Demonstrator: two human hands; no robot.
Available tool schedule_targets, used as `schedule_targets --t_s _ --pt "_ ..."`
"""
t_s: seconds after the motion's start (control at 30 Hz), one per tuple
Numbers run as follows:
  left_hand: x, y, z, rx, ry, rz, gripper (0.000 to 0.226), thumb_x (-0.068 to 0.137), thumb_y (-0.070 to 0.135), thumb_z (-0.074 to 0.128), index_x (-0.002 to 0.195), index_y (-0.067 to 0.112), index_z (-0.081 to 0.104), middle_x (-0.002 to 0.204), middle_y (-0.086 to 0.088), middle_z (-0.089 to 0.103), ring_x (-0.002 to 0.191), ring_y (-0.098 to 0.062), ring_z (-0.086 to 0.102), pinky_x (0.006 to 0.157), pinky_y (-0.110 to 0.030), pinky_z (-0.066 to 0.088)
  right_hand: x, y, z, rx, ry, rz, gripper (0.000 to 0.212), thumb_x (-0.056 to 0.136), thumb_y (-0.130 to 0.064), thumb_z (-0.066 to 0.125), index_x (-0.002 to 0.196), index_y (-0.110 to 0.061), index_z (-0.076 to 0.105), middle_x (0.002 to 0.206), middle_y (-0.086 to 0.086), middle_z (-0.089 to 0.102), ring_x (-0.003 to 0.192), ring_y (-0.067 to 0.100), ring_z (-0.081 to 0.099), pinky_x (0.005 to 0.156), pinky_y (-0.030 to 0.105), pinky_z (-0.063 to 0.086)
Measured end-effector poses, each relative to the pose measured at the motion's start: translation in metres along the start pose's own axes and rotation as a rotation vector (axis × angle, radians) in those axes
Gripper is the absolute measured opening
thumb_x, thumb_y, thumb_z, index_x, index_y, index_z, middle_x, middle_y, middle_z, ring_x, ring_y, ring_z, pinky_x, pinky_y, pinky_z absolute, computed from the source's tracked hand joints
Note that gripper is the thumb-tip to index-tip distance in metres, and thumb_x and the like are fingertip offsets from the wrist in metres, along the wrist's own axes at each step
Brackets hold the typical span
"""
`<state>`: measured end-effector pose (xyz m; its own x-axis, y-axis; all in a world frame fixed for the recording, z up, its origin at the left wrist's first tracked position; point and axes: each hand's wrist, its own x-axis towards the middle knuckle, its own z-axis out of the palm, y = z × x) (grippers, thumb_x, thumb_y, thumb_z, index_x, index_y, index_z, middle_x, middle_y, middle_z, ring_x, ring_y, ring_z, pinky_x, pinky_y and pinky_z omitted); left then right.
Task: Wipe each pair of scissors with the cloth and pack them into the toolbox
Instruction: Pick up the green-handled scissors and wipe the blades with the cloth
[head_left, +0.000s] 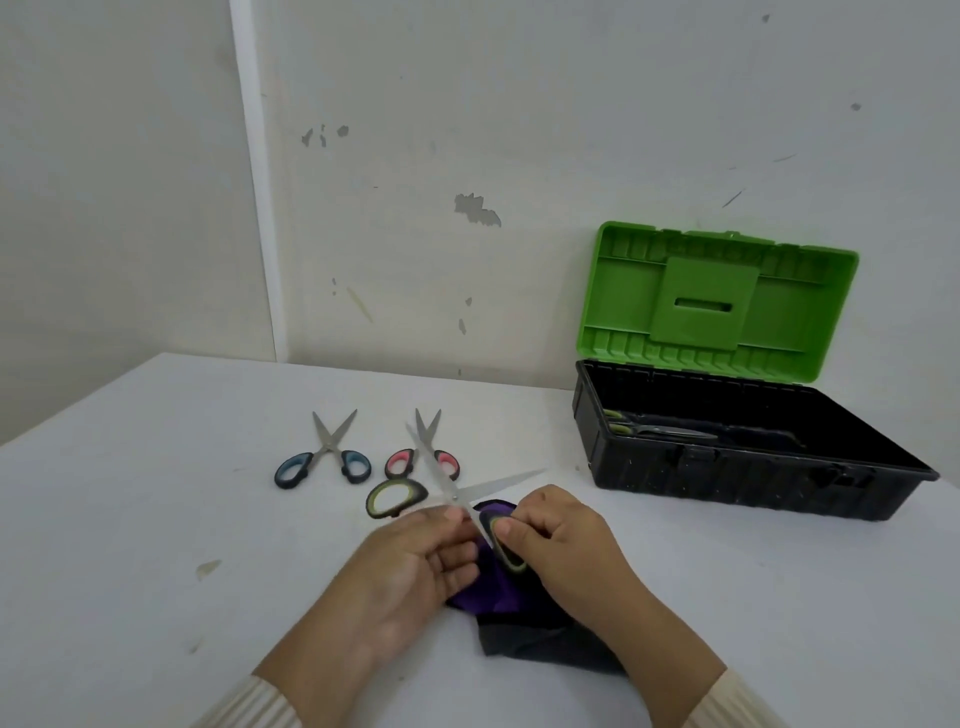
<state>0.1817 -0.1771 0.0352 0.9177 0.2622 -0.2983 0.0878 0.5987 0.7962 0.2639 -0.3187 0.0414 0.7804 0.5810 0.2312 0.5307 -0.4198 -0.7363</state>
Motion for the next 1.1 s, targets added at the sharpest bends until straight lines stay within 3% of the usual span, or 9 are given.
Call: schedule_targets --t_s 0.2,0.37,0.47,0.53,0.63,0.73,0.8,0.93,1.1 --pt "0.003 0.003 -0.004 0.042 0.114 0.11 0.01 0.094 0.006 0.051 0.088 0.002 0.056 0.071 -0.014 0.073 0.061 -0.022 0.07 0.062 -0.036 0.056 0.001 0.003 -0.004 -0.068 -0.026 -0.029 0.006 0.076 -0.027 0.071 0.08 -0.023 0.069 0.093 -0.008 0.056 0.079 0.002 0.054 0.068 0.007 0.041" --pt "0.003 0.013 -0.014 0.269 0.154 0.134 0.017 0.096 0.011 0.048 0.092 0.004 0.062 0.064 -0.01 0.068 0.061 -0.026 0.064 0.055 -0.031 0.052 0.011 0.027 -0.037 -0.169 0.354 0.009 0.025 0.072 0.002 0.065 0.076 -0.023 0.065 0.091 0.002 0.057 0.073 0.001 0.053 0.065 0.002 0.039" --pt "-0.001 0.012 -0.014 0.398 0.064 0.094 0.022 0.097 0.011 0.046 0.102 0.012 0.067 0.064 -0.01 0.062 0.054 -0.026 0.063 0.043 -0.027 0.046 0.009 0.022 -0.043 0.062 0.52 0.01 0.039 0.074 0.002 0.066 0.076 -0.037 0.058 0.091 0.006 0.063 0.071 0.008 0.058 0.065 0.004 0.044" --pt "-0.001 0.007 -0.011 0.464 0.004 0.094 0.022 0.098 0.01 0.044 0.103 0.008 0.066 0.065 -0.011 0.06 0.051 -0.026 0.061 0.04 -0.026 0.043 0.003 0.004 -0.034 0.218 0.522 -0.102 0.042 0.073 0.002 0.068 0.082 -0.039 0.06 0.092 0.003 0.064 0.075 0.01 0.06 0.07 0.011 0.048" --pt "-0.001 -0.004 -0.006 0.594 -0.03 0.138 0.023 0.098 0.013 0.044 0.09 0.0 0.062 0.06 -0.014 0.06 0.047 -0.026 0.051 0.04 -0.024 0.036 -0.007 -0.016 0.001 -0.036 0.4 -0.327 0.032 0.072 -0.008 0.064 0.09 -0.034 0.065 0.096 -0.013 0.058 0.087 0.0 0.054 0.081 0.005 0.041" --pt "-0.002 -0.007 -0.006 0.646 -0.035 0.174 0.03 0.097 0.013 0.044 0.075 0.002 0.061 0.053 -0.017 0.058 0.042 -0.024 0.043 0.039 -0.023 0.03 -0.007 -0.014 0.02 -0.251 0.212 -0.428 0.022 0.079 -0.013 0.051 0.091 -0.014 0.07 0.092 0.001 0.066 0.088 0.002 0.049 0.083 0.003 0.038" --pt "-0.002 -0.007 -0.008 0.638 -0.052 0.191 0.029 0.096 0.015 0.046 0.076 -0.001 0.06 0.056 -0.018 0.057 0.046 -0.027 0.04 0.039 -0.022 0.03 0.003 -0.004 0.013 -0.284 0.304 -0.4 0.027 0.077 -0.008 0.047 0.088 -0.011 0.071 0.087 0.002 0.067 0.084 0.004 0.049 0.081 0.012 0.041" --pt "-0.002 -0.005 -0.005 0.587 -0.066 0.189 0.031 0.096 0.013 0.046 0.071 0.006 0.064 0.055 -0.019 0.057 0.049 -0.029 0.04 0.04 -0.02 0.029 -0.002 -0.008 0.016 -0.241 0.279 -0.337 0.022 0.079 -0.003 0.056 0.093 -0.012 0.071 0.091 0.001 0.062 0.088 0.004 0.051 0.078 -0.004 0.035" --pt "-0.004 -0.003 -0.005 0.575 -0.066 0.194 0.028 0.095 0.017 0.048 0.083 0.014 0.073 0.052 -0.016 0.059 0.055 -0.032 0.039 0.04 -0.022 0.029 0.006 -0.007 0.013 -0.157 0.303 -0.267 0.02 0.083 -0.004 0.056 0.095 -0.01 0.071 0.091 -0.002 0.057 0.081 0.002 0.053 0.075 -0.004 0.034"
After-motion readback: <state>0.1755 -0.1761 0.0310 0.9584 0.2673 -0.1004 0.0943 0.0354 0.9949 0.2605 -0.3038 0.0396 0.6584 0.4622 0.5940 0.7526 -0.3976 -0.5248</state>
